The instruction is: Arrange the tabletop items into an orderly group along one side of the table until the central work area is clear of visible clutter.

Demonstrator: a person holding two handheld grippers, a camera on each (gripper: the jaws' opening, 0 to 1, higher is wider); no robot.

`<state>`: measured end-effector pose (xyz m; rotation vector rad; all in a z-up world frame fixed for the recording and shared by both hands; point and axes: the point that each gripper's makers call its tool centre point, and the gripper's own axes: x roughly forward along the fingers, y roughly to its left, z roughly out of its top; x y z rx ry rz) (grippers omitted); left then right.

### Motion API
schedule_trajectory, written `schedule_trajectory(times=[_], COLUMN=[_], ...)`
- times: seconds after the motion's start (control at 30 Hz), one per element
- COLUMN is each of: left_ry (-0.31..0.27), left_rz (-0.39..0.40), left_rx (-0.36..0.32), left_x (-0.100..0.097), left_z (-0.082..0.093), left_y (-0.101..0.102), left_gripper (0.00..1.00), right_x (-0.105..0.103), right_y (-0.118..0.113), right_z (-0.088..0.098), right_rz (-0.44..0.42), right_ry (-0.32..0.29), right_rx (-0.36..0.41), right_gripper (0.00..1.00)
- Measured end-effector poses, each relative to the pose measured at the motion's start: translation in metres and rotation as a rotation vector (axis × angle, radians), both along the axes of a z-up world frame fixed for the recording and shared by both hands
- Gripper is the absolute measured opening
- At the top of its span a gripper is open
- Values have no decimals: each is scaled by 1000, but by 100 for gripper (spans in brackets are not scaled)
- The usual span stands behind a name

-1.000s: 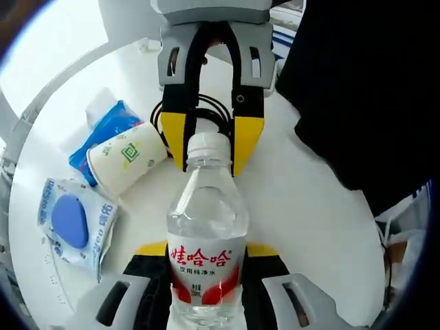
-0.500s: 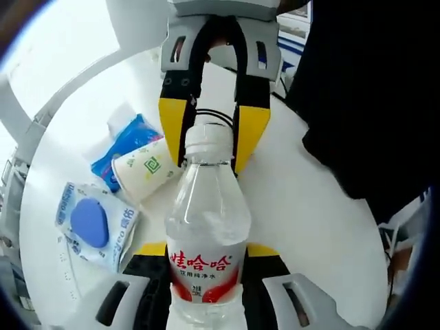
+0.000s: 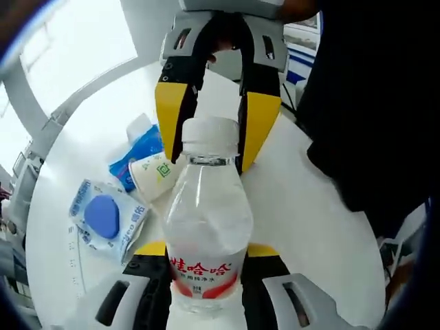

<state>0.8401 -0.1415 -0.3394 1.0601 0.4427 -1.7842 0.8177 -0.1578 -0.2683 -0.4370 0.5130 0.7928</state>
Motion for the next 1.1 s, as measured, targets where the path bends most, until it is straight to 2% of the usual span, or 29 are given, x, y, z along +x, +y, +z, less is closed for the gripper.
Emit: schedule_trajectory(times=[0.2, 0.43, 0.63, 0.9, 1.07, 1.1], left_ry=[28, 51, 97, 123, 169, 182], left_rz=[65, 133, 227, 291, 344, 362], left_rx=[-66, -115, -145, -158, -170, -210], left_x=[3, 8, 9, 9, 2, 2], left_z=[10, 14, 8, 1, -8, -4], left_y=[3, 8, 20, 32, 41, 38], left_gripper=[36, 36, 36, 37, 38, 38], right_x=[10, 19, 26, 32, 31, 32], right_y=[13, 26, 39, 59, 74, 77], right_z=[18, 26, 23, 18, 12, 14], right_rz=[49, 79, 101, 128, 153, 149], right_ry=[-19, -39, -35, -24, -14, -18], right_rx=[6, -2, -3, 26, 42, 60], right_gripper=[19, 20, 20, 20, 20, 20])
